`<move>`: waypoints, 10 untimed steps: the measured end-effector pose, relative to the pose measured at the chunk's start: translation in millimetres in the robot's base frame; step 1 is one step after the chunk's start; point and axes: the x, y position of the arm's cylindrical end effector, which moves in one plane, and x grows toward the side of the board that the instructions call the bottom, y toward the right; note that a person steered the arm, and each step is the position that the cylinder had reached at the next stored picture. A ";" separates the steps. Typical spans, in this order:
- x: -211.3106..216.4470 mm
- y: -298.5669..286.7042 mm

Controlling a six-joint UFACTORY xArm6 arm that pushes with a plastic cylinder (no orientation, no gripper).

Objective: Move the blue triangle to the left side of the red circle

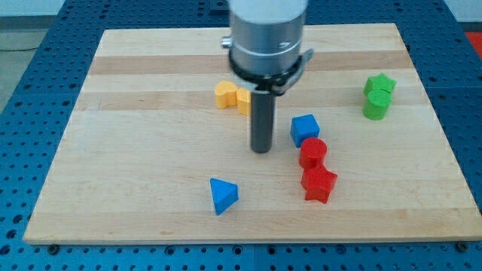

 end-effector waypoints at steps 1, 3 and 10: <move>14.5 -54.3; 97.4 -101.2; 44.4 -37.8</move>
